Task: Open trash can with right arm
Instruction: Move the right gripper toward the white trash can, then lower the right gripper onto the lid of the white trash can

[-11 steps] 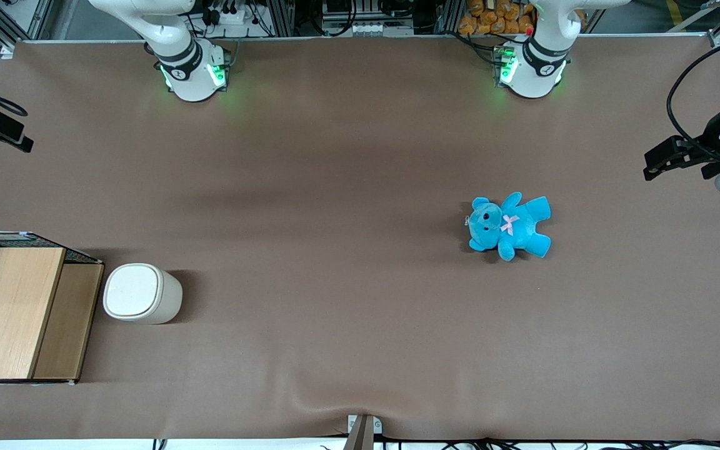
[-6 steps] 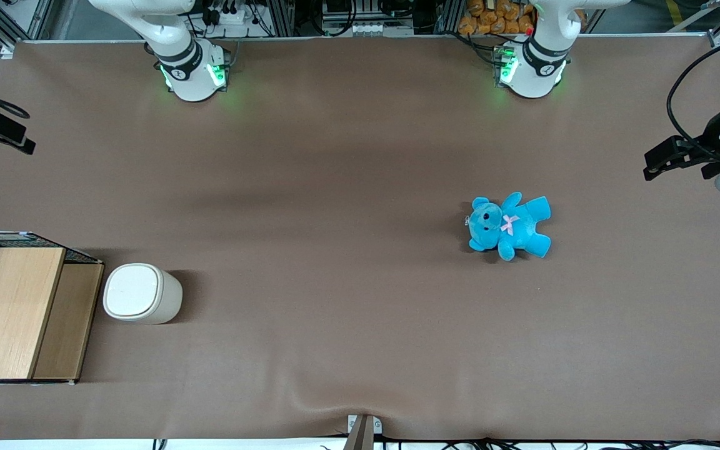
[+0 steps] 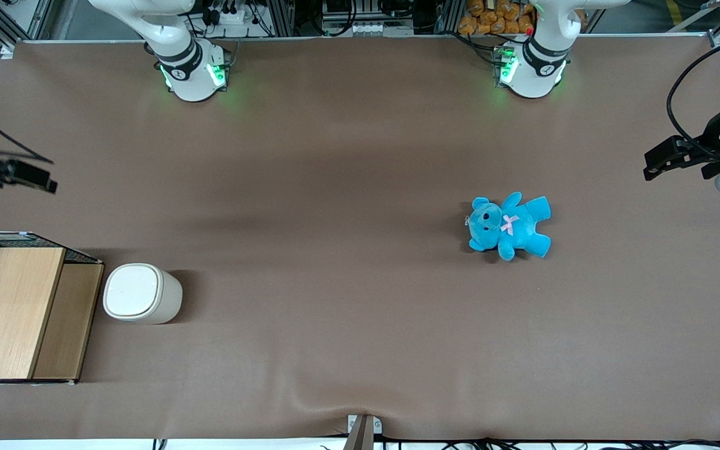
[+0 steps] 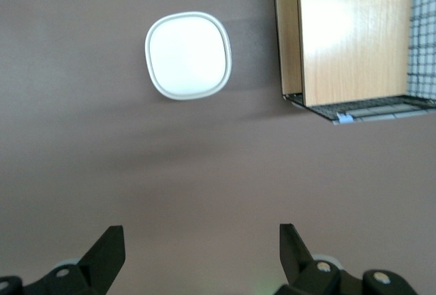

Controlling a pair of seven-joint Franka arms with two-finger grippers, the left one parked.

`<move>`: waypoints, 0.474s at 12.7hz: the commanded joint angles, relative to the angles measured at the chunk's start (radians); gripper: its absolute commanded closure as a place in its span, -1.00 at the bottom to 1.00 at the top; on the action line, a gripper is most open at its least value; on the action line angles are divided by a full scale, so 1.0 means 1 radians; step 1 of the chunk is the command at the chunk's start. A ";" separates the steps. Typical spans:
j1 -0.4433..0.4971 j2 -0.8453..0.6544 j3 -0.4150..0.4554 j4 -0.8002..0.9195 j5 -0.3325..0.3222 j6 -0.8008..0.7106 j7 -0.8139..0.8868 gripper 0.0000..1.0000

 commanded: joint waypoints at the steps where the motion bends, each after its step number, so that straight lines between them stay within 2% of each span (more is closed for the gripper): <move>1: 0.005 0.082 -0.005 0.048 0.003 0.060 -0.025 -1.00; 4: 0.008 0.127 -0.005 0.048 0.003 0.106 -0.043 -1.00; 5: 0.010 0.140 -0.005 0.048 0.003 0.123 -0.045 -0.92; 6: 0.008 0.154 -0.004 0.048 0.003 0.137 -0.051 -0.41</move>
